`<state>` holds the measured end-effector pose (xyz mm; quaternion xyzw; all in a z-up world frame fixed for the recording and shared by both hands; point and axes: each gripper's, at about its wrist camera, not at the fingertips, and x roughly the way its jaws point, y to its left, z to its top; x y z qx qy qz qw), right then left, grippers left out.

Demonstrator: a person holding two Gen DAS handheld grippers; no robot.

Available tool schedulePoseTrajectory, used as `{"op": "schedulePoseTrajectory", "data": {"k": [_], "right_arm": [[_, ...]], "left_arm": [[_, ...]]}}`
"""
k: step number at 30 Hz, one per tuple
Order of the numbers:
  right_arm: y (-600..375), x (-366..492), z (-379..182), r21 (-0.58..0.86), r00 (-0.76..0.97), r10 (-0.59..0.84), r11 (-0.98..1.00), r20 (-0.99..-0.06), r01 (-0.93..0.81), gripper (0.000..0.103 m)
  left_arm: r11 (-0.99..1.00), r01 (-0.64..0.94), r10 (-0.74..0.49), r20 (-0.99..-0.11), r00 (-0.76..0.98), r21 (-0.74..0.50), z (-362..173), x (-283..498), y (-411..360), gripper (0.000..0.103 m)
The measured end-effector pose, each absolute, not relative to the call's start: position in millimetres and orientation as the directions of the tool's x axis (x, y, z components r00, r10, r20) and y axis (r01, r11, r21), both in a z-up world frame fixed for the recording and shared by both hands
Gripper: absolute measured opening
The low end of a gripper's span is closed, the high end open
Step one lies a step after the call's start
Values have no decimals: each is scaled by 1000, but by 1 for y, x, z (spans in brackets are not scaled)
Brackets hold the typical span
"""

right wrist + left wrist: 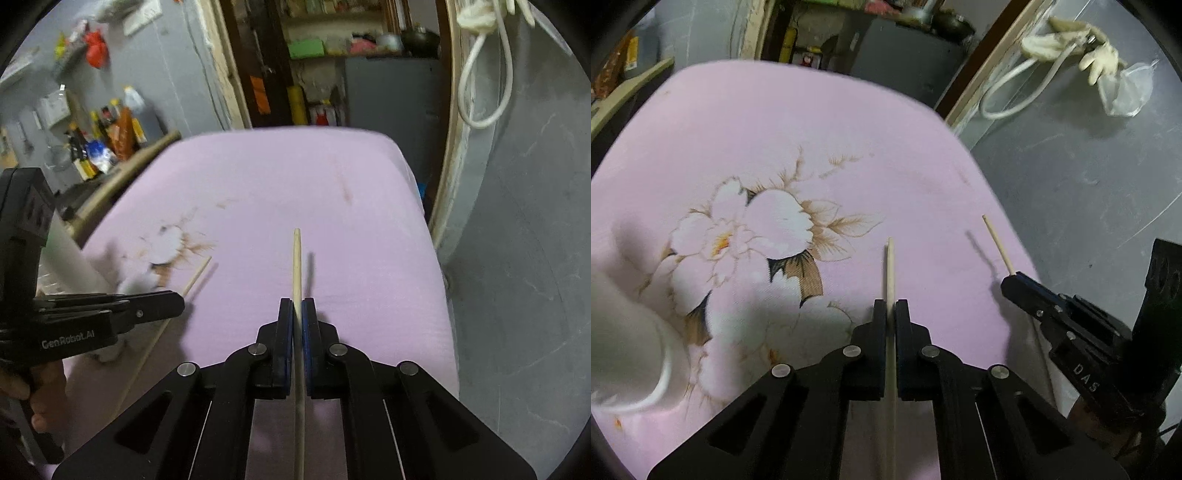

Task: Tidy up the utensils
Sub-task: 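Grasp a wooden chopstick with the left tool while the right tool grasps the other chopstick, then lift both chopsticks upright and carry them over the white caddy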

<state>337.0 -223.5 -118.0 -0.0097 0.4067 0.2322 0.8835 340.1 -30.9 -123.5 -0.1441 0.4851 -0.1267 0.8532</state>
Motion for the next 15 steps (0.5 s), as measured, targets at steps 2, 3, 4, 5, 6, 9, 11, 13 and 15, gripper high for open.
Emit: {"op": "schedulePoseTrajectory", "data": {"k": [2,3,4,5,6,9,11,13,15], "right_arm": [[-223,328,-110,190,585,437,880,-683,-436,3],[-224,323,-105,208,598,462,871,-655,-445,3],[-224,319,-102,222,607,480,864,-633,-452,3],[-221,316,-96,236,618,499,857,-608,-459,3],[-221,312,-89,254,630,520,847,-576,-467,3],[-215,311,-70,276,654,557,828,-512,-488,3],[-209,308,-54,282,672,581,813,-460,-510,3],[-200,307,-39,278,683,600,800,-416,-532,3],[-189,306,-24,272,690,623,782,-369,-561,3]], "left_arm": [[927,77,-348,-764,543,-368,-114,328,-28,2],[927,76,-343,-749,567,-367,-109,322,-26,2],[927,76,-339,-733,589,-368,-104,317,-23,2],[926,78,-336,-713,615,-368,-98,311,-21,2],[927,80,-330,-695,639,-367,-92,305,-19,2],[932,91,-305,-625,718,-350,-68,287,-13,2],[938,93,-281,-578,766,-333,-51,278,-9,2],[945,89,-255,-541,802,-313,-36,271,-8,2],[950,85,-233,-501,834,-301,-23,266,-5,2]]}}
